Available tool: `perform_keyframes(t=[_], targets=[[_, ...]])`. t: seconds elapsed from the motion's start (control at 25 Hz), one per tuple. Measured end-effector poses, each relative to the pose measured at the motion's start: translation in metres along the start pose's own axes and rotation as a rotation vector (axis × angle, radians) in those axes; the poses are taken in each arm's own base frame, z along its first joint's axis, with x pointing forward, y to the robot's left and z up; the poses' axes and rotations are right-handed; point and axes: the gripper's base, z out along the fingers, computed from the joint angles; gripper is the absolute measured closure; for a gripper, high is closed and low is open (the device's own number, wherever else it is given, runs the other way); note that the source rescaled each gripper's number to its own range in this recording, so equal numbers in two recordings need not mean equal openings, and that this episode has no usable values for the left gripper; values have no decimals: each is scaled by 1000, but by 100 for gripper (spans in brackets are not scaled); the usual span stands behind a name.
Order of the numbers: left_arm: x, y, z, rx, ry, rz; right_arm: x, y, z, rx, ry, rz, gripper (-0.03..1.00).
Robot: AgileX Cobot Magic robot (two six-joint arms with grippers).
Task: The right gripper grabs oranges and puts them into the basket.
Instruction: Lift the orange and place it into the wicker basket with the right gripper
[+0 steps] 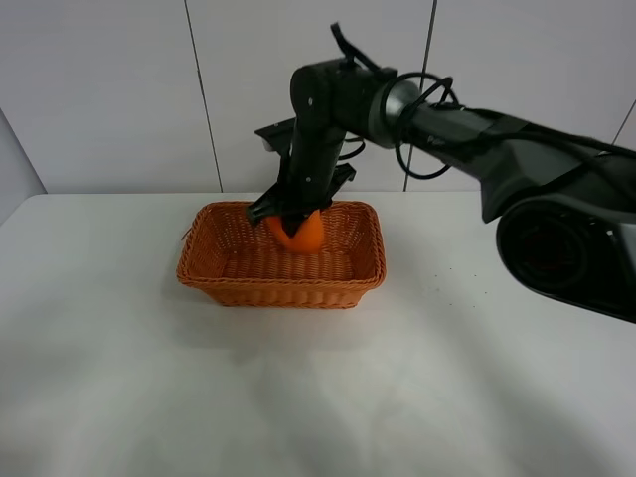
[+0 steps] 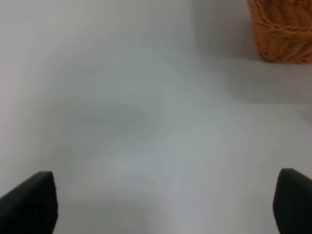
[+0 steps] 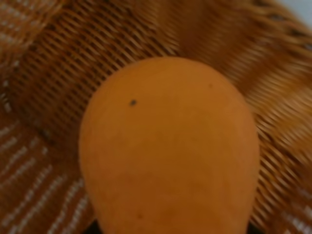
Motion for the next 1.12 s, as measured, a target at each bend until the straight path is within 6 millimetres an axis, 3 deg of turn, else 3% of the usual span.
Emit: perform_keyframes(t=[0.16, 0.28, 0.32, 0.44, 0.48, 0.56, 0.76, 1.12], targets=[[0, 0, 0, 0, 0, 0, 2, -2, 37, 12, 6, -3, 97], [0, 0, 0, 0, 0, 0, 4, -2, 46, 12, 19, -3, 92], [0, 0, 0, 0, 0, 0, 4, -2, 47, 9, 20, -1, 80], [0, 0, 0, 0, 0, 0, 4, -2, 46, 7, 21, -2, 27], [0, 0, 0, 0, 0, 0, 3, -2, 45, 7, 22, -3, 14], [0, 0, 0, 0, 0, 0, 1, -2, 38, 6, 30, -4, 3], [0, 0, 0, 0, 0, 0, -11, -1, 10, 3, 4, -6, -3], [0, 0, 0, 0, 0, 0, -24, -9, -78, 46, -165, -11, -3]])
